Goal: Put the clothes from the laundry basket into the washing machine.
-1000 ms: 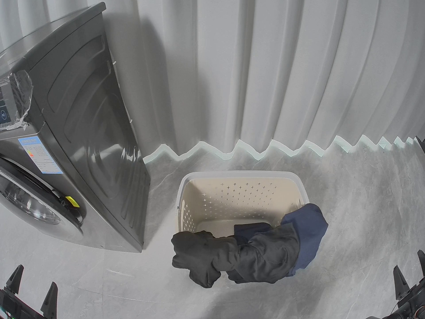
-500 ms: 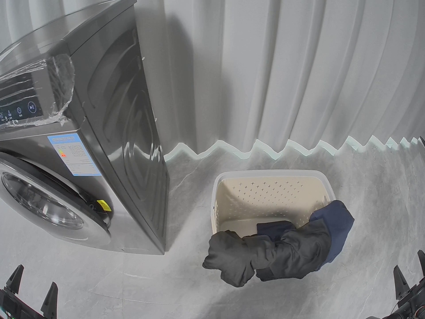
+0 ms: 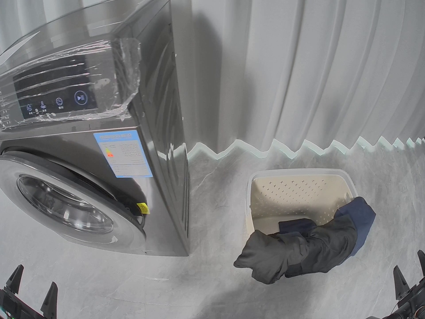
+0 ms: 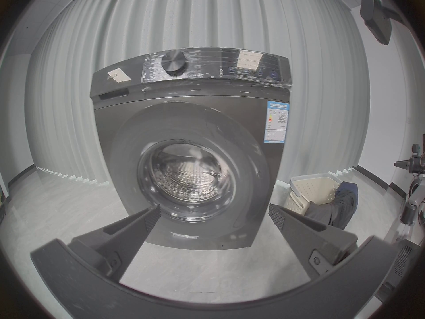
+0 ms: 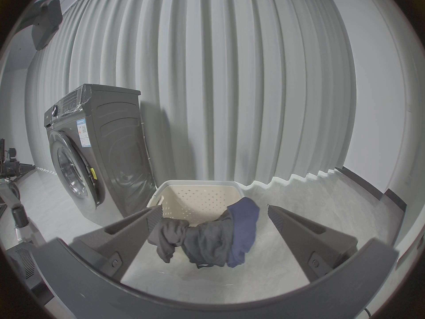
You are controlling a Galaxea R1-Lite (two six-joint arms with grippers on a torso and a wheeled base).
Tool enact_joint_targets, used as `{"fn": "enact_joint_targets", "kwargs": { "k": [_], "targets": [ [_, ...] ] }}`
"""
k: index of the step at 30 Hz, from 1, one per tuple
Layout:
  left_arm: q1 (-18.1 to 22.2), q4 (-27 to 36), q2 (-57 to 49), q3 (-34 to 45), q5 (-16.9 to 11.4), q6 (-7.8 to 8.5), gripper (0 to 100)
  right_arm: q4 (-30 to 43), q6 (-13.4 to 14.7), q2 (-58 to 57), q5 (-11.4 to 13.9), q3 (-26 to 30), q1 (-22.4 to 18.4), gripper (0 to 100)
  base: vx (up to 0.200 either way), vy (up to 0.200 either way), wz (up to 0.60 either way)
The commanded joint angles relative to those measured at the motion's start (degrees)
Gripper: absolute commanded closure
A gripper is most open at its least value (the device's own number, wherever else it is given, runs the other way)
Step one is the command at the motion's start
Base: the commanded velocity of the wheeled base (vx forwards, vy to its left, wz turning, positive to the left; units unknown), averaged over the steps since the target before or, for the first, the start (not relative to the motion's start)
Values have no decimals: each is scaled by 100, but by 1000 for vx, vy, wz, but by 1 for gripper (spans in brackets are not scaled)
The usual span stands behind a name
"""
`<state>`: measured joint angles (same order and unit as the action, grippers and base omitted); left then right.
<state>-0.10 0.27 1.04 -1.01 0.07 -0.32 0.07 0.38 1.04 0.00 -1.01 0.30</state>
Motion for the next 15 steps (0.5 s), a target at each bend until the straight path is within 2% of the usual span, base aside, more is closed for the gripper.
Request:
{"fn": "enact_joint_targets", "kwargs": {
  "k": [1, 15],
  "targets": [
    [1, 0, -104, 92, 1, -3, 0, 1, -3, -68, 0, 92, 13, 0, 0, 200, 0],
    [1, 0, -104, 92, 1, -3, 0, 1, -3, -68, 0, 92, 5, 0, 0, 200, 0]
  ]
}}
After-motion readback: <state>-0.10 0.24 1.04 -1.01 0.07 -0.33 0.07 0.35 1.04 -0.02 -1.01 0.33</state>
